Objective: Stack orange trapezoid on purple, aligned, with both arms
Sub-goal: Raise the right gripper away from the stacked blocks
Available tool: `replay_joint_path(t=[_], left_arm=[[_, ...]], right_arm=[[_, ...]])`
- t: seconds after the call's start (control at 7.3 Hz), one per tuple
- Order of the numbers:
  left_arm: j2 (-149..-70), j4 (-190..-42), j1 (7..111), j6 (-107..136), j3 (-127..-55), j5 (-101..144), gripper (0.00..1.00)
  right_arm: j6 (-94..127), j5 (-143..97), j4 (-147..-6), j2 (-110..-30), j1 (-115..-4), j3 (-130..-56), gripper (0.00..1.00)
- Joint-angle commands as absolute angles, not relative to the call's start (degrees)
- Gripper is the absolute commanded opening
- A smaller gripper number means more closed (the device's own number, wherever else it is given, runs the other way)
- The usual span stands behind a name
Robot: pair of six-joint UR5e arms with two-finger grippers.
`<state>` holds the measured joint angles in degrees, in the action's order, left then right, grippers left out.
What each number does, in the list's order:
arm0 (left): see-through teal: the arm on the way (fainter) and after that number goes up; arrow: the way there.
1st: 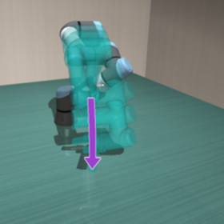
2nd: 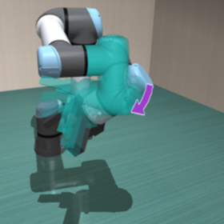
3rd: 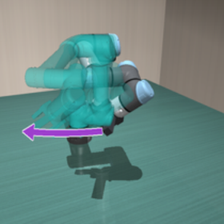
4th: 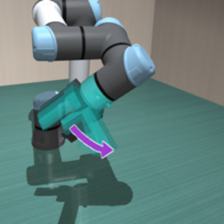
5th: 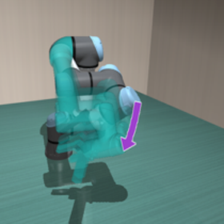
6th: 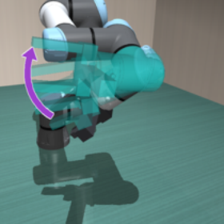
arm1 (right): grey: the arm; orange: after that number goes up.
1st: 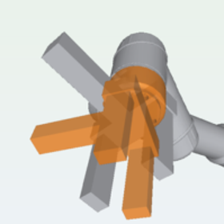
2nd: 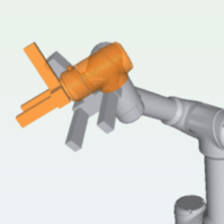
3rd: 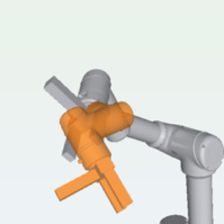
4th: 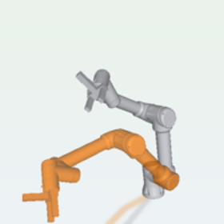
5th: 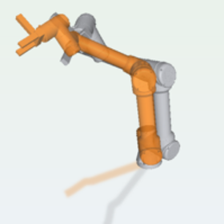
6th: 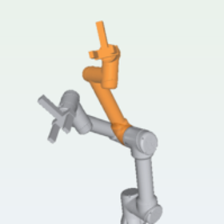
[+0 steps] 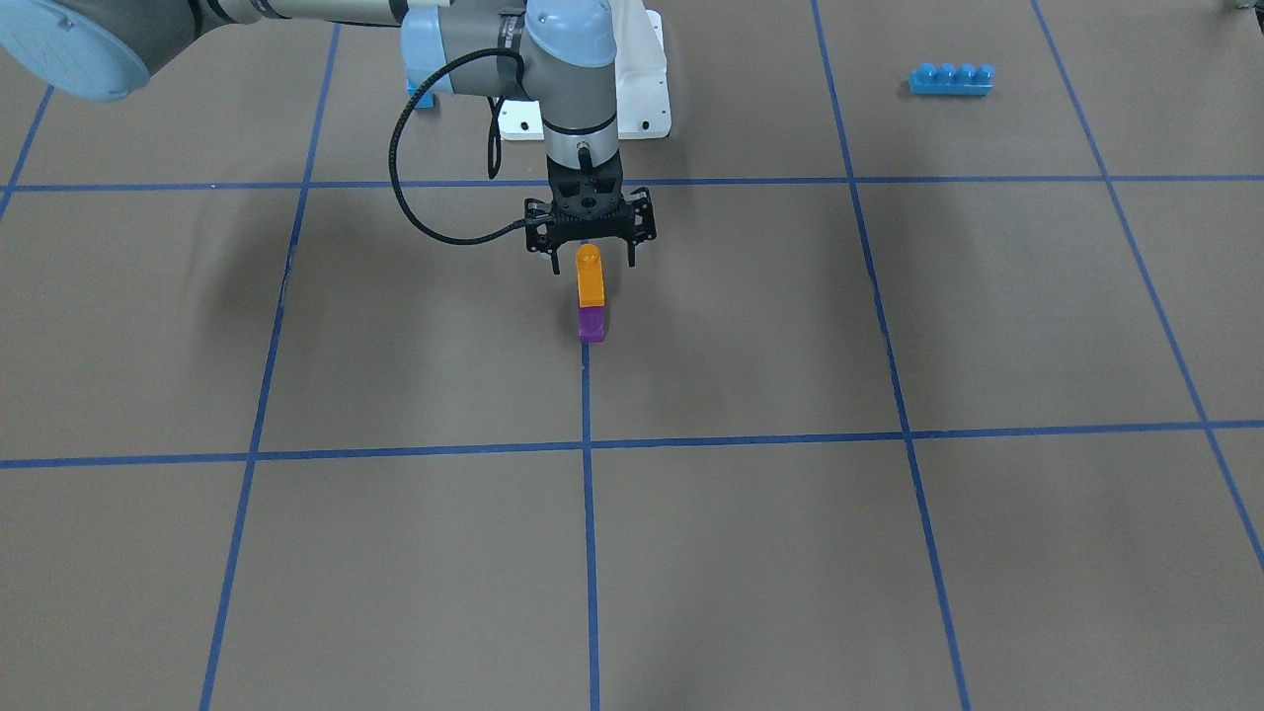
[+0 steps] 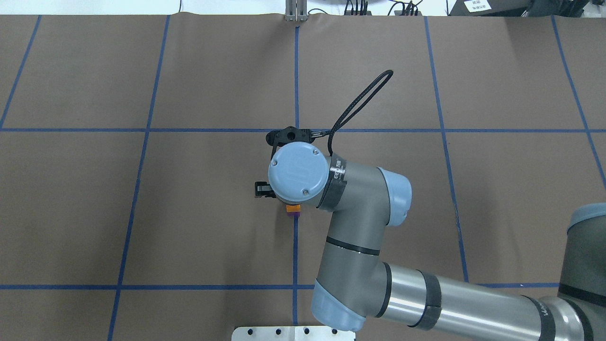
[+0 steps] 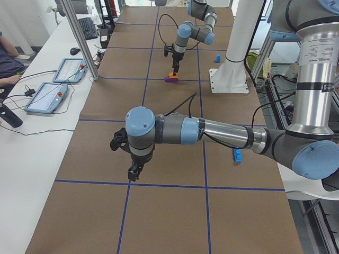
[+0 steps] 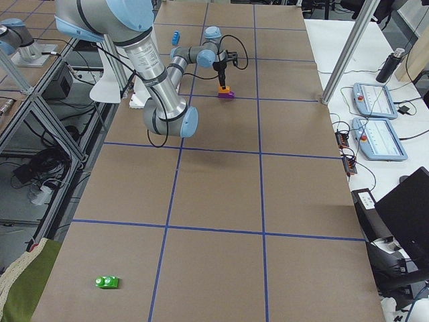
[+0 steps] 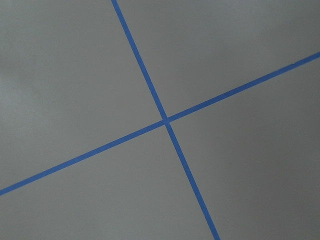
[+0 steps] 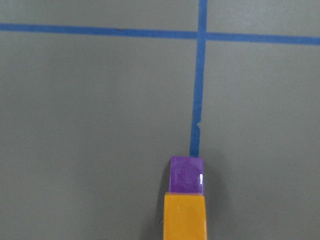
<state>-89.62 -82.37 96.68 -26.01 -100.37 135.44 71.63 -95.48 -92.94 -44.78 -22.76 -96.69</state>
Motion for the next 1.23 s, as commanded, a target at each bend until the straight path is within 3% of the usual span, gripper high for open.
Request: replay_joint_path(t=[0.0, 0.27, 1.1], left_arm=[[-87.9, -84.09, 96.68, -25.93, -100.55, 135.35, 1.0], [-86.4, -86.75, 96.59, -21.75, -98.81, 136.83, 1.0], [-81.3, -86.48, 96.16, -20.13, -102.57, 128.14, 1.0]], right_arm=[[67.1, -104.45, -101.57, -45.0, -30.98, -105.0, 1.0], [56.84, -115.08, -103.88, -47.44, -42.57, -106.25, 1.0], [4.56, -128.85, -103.45, -76.07, -75.27, -105.83, 1.0]])
